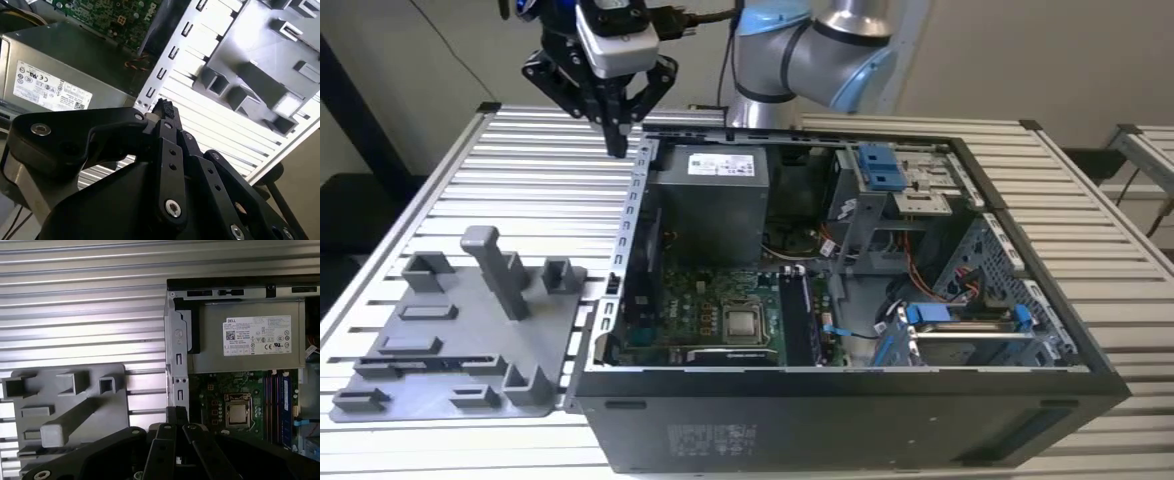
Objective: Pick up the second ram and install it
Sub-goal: 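Reach for the second ram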
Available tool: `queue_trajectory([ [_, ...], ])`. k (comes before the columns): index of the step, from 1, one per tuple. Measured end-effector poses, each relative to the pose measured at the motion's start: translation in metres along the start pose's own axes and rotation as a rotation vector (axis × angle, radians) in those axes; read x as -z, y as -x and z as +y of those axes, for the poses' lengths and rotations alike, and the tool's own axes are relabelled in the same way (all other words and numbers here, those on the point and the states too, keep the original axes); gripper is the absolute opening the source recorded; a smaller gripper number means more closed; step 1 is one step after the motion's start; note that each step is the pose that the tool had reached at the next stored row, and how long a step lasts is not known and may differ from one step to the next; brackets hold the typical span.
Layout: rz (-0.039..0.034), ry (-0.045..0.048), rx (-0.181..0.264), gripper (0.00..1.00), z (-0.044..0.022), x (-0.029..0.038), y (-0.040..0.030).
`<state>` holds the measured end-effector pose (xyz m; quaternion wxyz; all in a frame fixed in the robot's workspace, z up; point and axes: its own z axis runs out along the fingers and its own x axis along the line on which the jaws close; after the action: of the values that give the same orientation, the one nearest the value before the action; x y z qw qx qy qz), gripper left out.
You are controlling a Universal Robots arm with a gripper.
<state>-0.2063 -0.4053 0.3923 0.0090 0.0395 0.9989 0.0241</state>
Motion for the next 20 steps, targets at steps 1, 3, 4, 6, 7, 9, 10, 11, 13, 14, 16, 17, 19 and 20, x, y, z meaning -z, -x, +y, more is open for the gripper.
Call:
queue_trajectory([
  [1,0.0002,0.0,0.0,0.11,-0.0007,0.0,-0.0027],
  [3,0.0008,0.0,0.0,0.11,-0.002,0.0001,-0.0085],
  [4,0.001,0.0,0.0,0.11,-0.0026,0.0002,-0.0113],
  [6,0.0016,-0.0001,0.0,0.11,-0.0039,0.0003,-0.0168],
  [7,0.0019,-0.0002,0.0,0.11,-0.0046,0.0003,-0.0197],
  [9,0.0028,-0.0002,0.0,0.11,-0.0058,0.0004,-0.0252],
  [10,0.0032,-0.0002,0.0,0.11,-0.0065,0.0004,-0.0278],
  [11,0.0037,-0.0003,0.0,0.11,-0.0072,0.0005,-0.0306],
  [13,0.0046,-0.0004,0.0,0.11,-0.0085,0.0005,-0.0361],
  [14,0.0051,-0.0005,0.0,0.11,-0.0093,0.0006,-0.0388],
  [16,0.006,-0.0005,0.0,0.11,-0.0108,0.0006,-0.0443],
  [17,0.0064,-0.0005,0.0,0.11,-0.0115,0.0006,-0.047],
  [19,0.0072,-0.0006,0.0,0.11,-0.013,0.0007,-0.0523],
  [20,0.0076,-0.0006,0.0,0.11,-0.0138,0.0007,-0.0553],
])
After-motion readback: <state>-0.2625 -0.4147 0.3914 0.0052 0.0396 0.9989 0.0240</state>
